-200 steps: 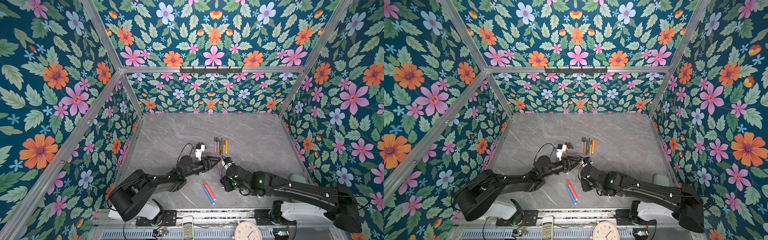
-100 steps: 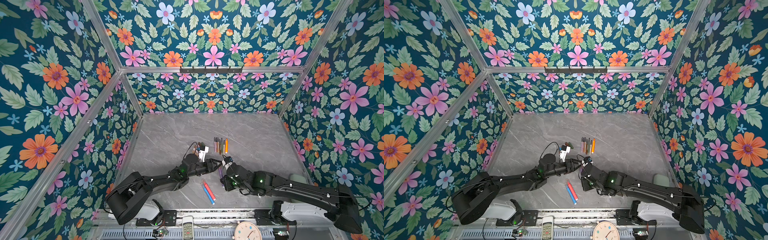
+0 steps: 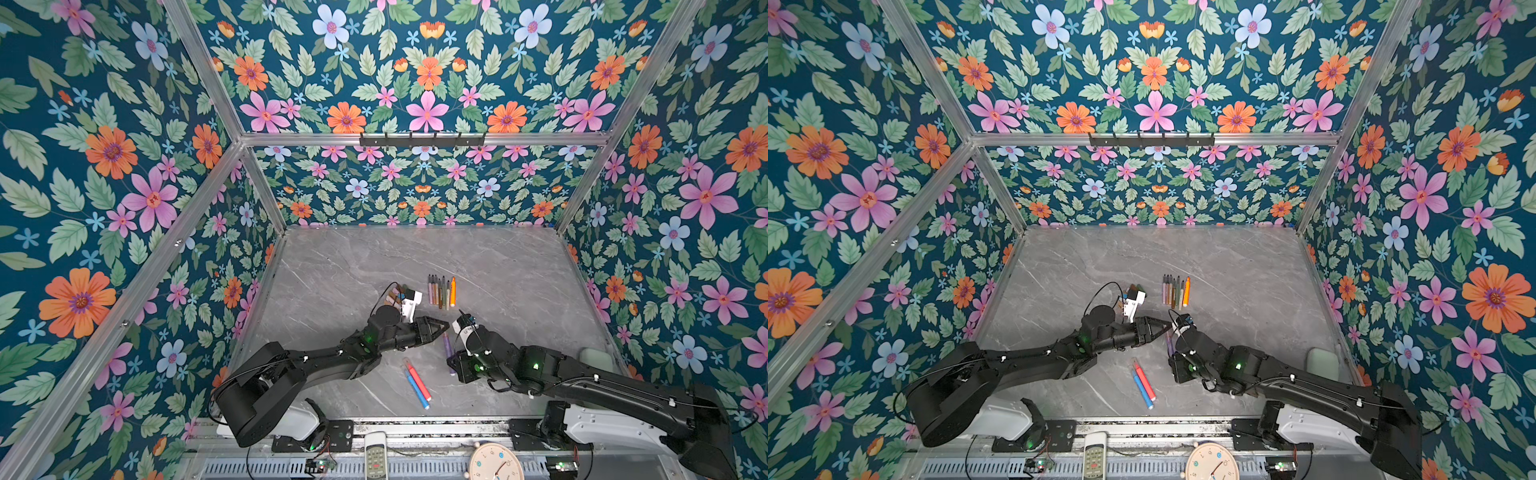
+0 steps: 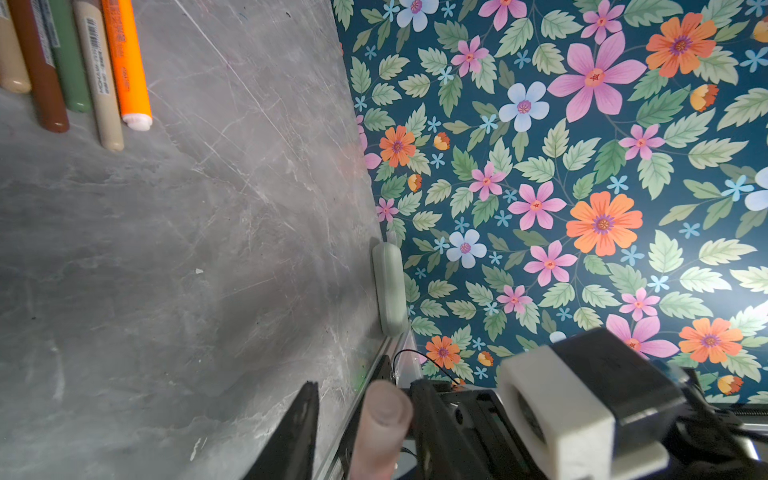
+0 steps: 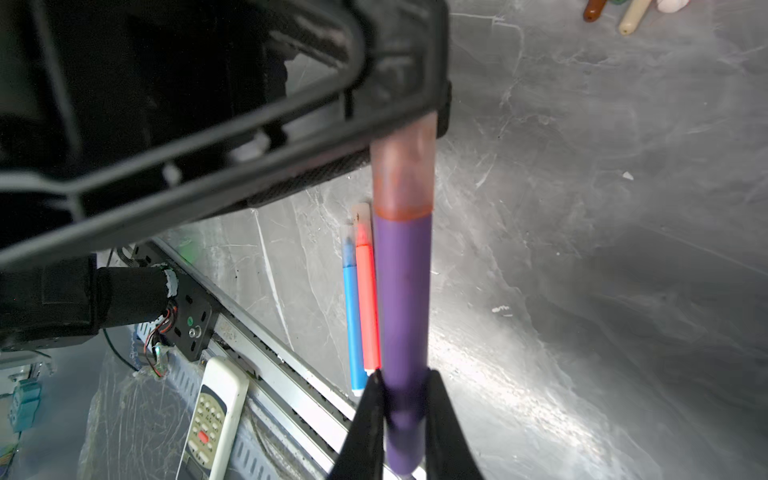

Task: Open the pen caps
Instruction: 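Close the left gripper on the purple marker's cap while the right holds the body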

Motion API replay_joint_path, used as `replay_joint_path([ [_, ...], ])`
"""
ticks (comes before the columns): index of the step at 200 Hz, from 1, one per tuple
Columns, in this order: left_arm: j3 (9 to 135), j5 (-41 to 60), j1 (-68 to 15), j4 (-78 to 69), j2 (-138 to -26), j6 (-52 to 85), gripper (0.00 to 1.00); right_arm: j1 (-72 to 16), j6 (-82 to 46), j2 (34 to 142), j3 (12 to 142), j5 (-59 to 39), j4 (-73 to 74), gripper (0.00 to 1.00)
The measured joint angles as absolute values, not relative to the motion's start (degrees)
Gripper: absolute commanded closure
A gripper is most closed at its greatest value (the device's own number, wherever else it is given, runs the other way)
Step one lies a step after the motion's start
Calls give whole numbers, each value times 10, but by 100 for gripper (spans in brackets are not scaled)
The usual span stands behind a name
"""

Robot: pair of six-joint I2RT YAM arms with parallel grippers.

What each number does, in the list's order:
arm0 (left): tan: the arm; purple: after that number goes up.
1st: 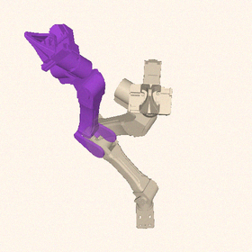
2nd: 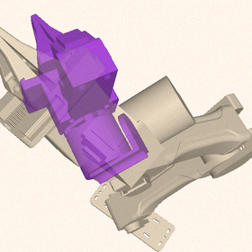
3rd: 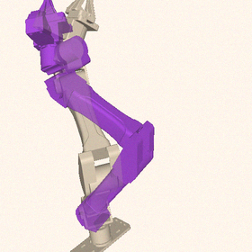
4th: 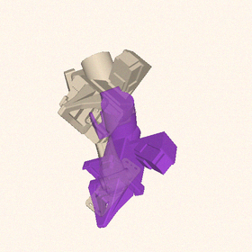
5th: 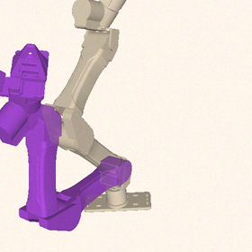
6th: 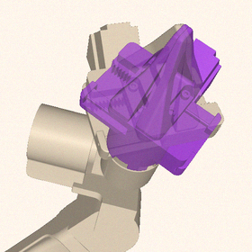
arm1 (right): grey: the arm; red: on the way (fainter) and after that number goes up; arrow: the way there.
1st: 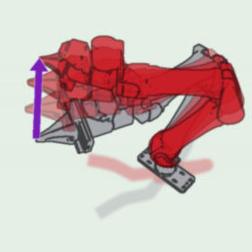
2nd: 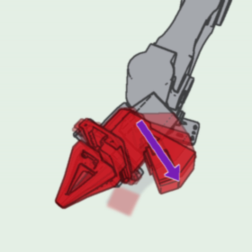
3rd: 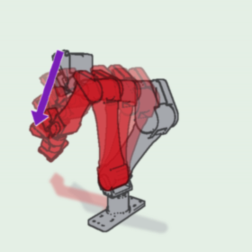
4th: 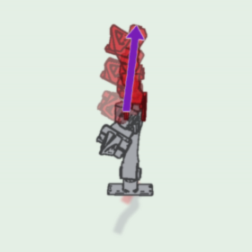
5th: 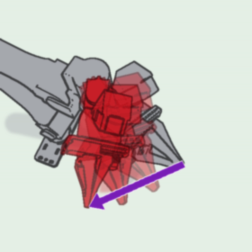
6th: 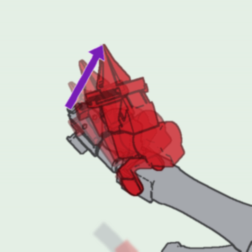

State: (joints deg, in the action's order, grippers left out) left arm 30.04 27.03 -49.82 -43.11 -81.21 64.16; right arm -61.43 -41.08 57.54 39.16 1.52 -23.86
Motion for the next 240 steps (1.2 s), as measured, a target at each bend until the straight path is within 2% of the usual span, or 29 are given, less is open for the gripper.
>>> replay_joint_path([
  [33, 313, 268, -504, -424, -814, 641, 66, -614, -403, 552, 384, 2, -238, 93],
  [61, 320, 263, -510, -423, -819, 641, 84, -614, -402, 542, 380, -3, -240, 93],
  [84, 326, 257, -515, -418, -825, 635, 91, -614, -402, 532, 378, -1, -247, 94],
  [99, 331, 255, -520, -416, -826, 637, 100, -613, -402, 521, 378, 3, -255, 94],
  [120, 334, 252, -526, -416, -825, 637, 100, -614, -401, 510, 379, 10, -268, 92],
  [136, 334, 247, -527, -416, -823, 637, 100, -614, -401, 508, 383, 14, -274, 74],
  [144, 334, 244, -528, -416, -821, 637, 100, -614, -401, 508, 384, 15, -274, 70],
  [174, 333, 240, -529, -398, -814, 635, 100, -613, -399, 514, 381, 16, -263, 64],
  [191, 334, 239, -529, -396, -809, 631, 100, -613, -400, 524, 376, 1, -254, 64],
  [210, 337, 239, -529, -391, -806, 631, 100, -613, -402, 537, 375, -7, -240, 68],
  [221, 337, 238, -529, -390, -804, 631, 100, -613, -402, 543, 375, -13, -235, 80],
  [232, 339, 237, -529, -389, -802, 630, 100, -613, -402, 548, 374, -14, -231, 99],
  [240, 340, 234, -529, -387, -801, 627, 100, -613, -405, 549, 374, -16, -228, 100],
])
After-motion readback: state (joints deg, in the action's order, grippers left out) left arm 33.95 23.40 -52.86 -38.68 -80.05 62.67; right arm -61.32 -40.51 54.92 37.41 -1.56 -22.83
